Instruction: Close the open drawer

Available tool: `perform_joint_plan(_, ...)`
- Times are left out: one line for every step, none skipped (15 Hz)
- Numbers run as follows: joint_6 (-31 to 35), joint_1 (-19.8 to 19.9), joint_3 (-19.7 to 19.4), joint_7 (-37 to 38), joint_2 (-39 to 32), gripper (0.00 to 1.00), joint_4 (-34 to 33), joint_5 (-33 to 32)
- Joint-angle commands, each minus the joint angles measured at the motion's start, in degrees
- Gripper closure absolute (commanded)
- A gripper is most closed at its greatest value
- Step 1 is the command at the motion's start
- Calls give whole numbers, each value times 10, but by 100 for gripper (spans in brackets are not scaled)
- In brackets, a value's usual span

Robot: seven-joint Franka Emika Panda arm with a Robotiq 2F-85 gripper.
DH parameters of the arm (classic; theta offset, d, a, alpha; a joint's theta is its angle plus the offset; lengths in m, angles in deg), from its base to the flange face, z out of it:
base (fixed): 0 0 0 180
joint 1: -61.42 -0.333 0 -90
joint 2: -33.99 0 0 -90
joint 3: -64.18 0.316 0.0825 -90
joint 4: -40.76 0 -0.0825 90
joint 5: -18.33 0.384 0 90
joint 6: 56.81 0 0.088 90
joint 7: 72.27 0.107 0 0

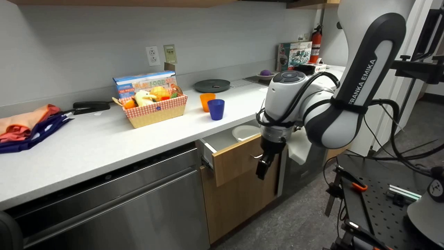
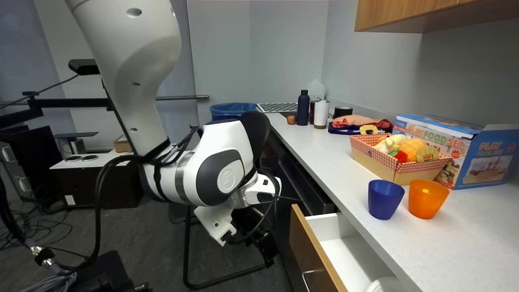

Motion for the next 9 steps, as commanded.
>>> perform_joint_plan(0, 0, 0, 0, 0, 0, 0, 0)
perform_joint_plan(0, 0, 0, 0, 0, 0, 0, 0)
perform_joint_plan(0, 0, 0, 0, 0, 0, 0, 0)
perform_joint_plan(8, -11, -15, 14, -7, 0, -5, -11)
perform_joint_plan(15, -14, -21, 24, -14, 0, -12, -9)
perform_joint_plan(20, -13, -24, 31, -18, 0, -16, -4)
perform_joint_plan(28, -14, -30, 43, -24, 0, -22, -1)
perform_joint_plan(39, -11, -34, 56, -30, 0, -29, 5)
perform_joint_plan(50, -7, -34, 66, -36, 0, -38, 13)
